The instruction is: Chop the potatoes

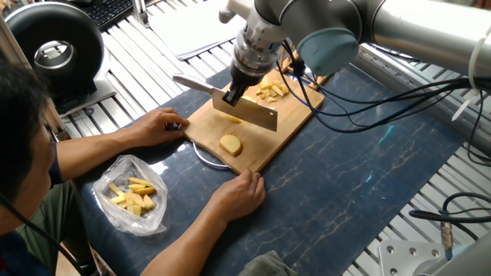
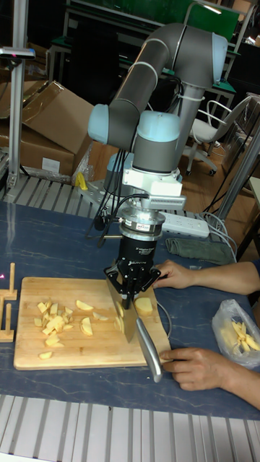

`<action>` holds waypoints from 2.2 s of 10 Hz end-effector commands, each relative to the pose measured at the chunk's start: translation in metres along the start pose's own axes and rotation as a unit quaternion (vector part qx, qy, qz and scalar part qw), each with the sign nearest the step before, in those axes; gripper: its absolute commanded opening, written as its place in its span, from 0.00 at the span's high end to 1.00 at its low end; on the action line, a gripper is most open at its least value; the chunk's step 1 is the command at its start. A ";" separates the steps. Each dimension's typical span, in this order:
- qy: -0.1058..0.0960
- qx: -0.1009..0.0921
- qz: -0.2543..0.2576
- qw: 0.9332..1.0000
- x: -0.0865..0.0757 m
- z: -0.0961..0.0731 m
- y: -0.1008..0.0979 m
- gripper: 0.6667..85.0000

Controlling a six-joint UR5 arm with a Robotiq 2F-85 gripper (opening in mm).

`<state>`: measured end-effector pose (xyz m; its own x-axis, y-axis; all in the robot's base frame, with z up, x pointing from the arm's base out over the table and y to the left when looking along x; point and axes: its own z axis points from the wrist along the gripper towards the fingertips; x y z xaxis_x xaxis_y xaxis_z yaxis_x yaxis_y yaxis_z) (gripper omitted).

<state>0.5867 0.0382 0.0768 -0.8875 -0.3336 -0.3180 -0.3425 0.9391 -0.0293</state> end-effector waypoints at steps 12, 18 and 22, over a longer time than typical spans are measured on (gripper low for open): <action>0.020 0.046 -0.084 0.995 0.015 -0.041 -0.050 1.00; 0.022 0.022 -0.031 0.999 -0.008 -0.028 -0.016 1.00; 0.011 0.012 -0.016 1.000 -0.018 -0.016 0.006 1.00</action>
<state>0.5908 0.0330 0.1006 -0.8769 -0.3922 -0.2778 -0.3835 0.9194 -0.0874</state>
